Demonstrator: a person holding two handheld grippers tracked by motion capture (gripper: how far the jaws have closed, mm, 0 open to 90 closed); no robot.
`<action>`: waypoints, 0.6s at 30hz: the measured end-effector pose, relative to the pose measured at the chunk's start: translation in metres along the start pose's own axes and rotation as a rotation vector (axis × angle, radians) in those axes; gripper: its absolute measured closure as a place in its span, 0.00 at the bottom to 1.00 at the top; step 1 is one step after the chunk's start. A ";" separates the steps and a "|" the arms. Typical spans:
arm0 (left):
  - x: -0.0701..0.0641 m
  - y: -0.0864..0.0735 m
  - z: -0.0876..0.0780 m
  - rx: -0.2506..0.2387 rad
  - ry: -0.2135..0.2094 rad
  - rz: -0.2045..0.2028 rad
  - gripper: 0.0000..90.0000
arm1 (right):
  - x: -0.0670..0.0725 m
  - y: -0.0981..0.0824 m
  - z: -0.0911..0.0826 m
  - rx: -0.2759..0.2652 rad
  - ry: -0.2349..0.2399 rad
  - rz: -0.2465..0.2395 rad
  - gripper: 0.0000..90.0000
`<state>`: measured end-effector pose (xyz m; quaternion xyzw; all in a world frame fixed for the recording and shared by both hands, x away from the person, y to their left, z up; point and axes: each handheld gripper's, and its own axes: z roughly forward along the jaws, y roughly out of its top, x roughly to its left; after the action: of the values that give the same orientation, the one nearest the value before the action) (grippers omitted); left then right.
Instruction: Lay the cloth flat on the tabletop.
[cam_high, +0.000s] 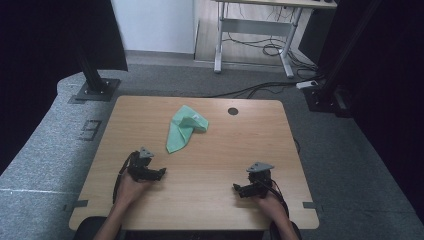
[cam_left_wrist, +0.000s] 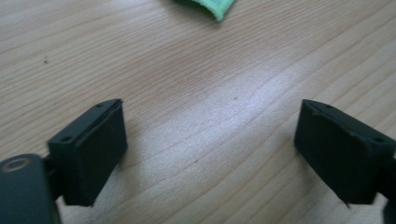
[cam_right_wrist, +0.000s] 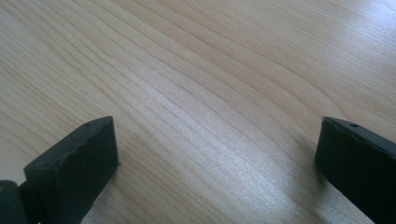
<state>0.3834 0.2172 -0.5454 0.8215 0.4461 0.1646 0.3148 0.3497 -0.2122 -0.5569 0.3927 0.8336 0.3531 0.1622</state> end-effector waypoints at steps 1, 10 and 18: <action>-0.001 0.002 -0.001 -0.005 -0.014 0.001 0.14 | 0.000 0.000 0.000 0.000 0.000 0.000 0.00; -0.002 0.019 -0.007 -0.061 -0.041 0.018 0.24 | 0.000 0.000 0.000 0.000 0.000 0.000 0.00; -0.008 0.045 0.000 -0.095 -0.082 0.034 0.41 | 0.000 0.000 0.000 0.000 -0.001 0.000 0.00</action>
<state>0.4072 0.1924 -0.5151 0.8191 0.4105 0.1569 0.3686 0.3497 -0.2122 -0.5569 0.3928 0.8335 0.3530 0.1624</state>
